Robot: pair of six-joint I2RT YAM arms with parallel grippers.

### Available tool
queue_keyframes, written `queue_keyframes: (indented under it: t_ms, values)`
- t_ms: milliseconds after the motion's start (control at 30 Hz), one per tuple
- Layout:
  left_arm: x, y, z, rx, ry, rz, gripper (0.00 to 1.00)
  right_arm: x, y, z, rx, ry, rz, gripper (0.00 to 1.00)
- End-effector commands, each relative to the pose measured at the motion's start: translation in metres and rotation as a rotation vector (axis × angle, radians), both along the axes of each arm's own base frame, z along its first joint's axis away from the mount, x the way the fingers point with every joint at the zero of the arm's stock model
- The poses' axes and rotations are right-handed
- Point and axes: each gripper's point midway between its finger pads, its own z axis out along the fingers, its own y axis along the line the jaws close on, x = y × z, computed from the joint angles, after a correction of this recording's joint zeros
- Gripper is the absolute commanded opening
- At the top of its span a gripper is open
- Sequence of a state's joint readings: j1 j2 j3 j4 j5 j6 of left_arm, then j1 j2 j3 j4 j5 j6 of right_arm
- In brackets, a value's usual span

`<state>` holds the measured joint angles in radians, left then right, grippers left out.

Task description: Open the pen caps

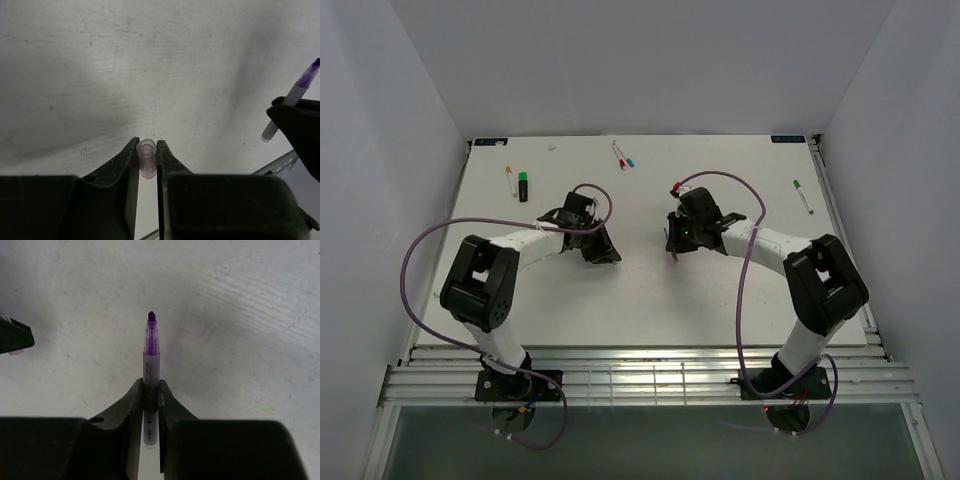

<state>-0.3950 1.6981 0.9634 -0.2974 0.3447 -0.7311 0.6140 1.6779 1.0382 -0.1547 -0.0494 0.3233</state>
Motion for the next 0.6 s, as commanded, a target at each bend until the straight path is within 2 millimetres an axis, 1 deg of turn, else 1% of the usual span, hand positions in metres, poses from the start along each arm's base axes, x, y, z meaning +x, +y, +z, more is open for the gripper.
queue_keyframes:
  t_ms: [0,67,100,133,167,200,233,267,300,333,400,433,467,500,533,567]
  values:
    - [0.025,0.001,0.006,0.06,-0.058,-0.016,0.0,0.027,0.007,0.012,0.024,-0.059,0.008,0.08]
    - [0.038,0.0,0.006,0.079,-0.073,-0.015,0.0,0.041,0.007,0.011,0.019,-0.068,0.004,0.08]
    - [0.052,-0.005,0.015,0.077,-0.101,-0.023,0.0,0.048,0.006,0.01,0.015,-0.071,-0.003,0.08]
    - [0.059,-0.005,0.005,0.086,-0.083,-0.024,0.0,0.062,0.007,0.013,0.018,-0.082,-0.016,0.08]
    - [0.066,-0.006,0.004,0.091,-0.083,-0.028,0.0,0.069,0.007,0.013,0.014,-0.09,-0.012,0.08]
    - [0.082,-0.012,0.015,0.083,-0.111,-0.03,0.0,0.076,0.007,0.014,0.013,-0.095,-0.017,0.08]
    - [0.09,-0.013,0.014,0.09,-0.12,-0.036,0.0,0.084,0.003,0.005,0.002,-0.081,-0.027,0.08]
    - [0.096,-0.014,0.001,0.107,-0.098,-0.041,0.0,0.097,0.008,0.015,0.011,-0.107,-0.025,0.08]
    - [0.101,-0.014,-0.002,0.117,-0.089,-0.044,0.0,0.102,0.006,0.011,-0.003,-0.094,-0.029,0.08]
    - [0.115,-0.017,-0.006,0.125,-0.096,-0.049,0.0,0.114,0.009,0.01,-0.006,-0.1,-0.032,0.08]
    - [0.124,-0.019,-0.011,0.126,-0.087,-0.053,0.0,0.122,0.009,0.007,-0.02,-0.103,-0.031,0.1]
    - [0.131,-0.021,-0.009,0.118,-0.096,-0.054,0.0,0.126,0.008,0.0,-0.03,-0.091,-0.035,0.11]
    - [0.132,-0.021,-0.018,0.122,-0.08,-0.056,0.0,0.133,0.009,0.005,-0.025,-0.105,-0.041,0.11]
    - [0.133,-0.022,-0.02,0.12,-0.075,-0.059,0.0,0.135,0.01,0.003,-0.023,-0.103,-0.042,0.13]
    - [0.135,-0.023,-0.019,0.115,-0.076,-0.06,0.0,0.138,0.005,-0.007,-0.036,-0.082,-0.05,0.14]
    - [0.135,-0.023,-0.021,0.116,-0.074,-0.061,0.0,0.141,0.006,-0.008,-0.035,-0.079,-0.051,0.15]
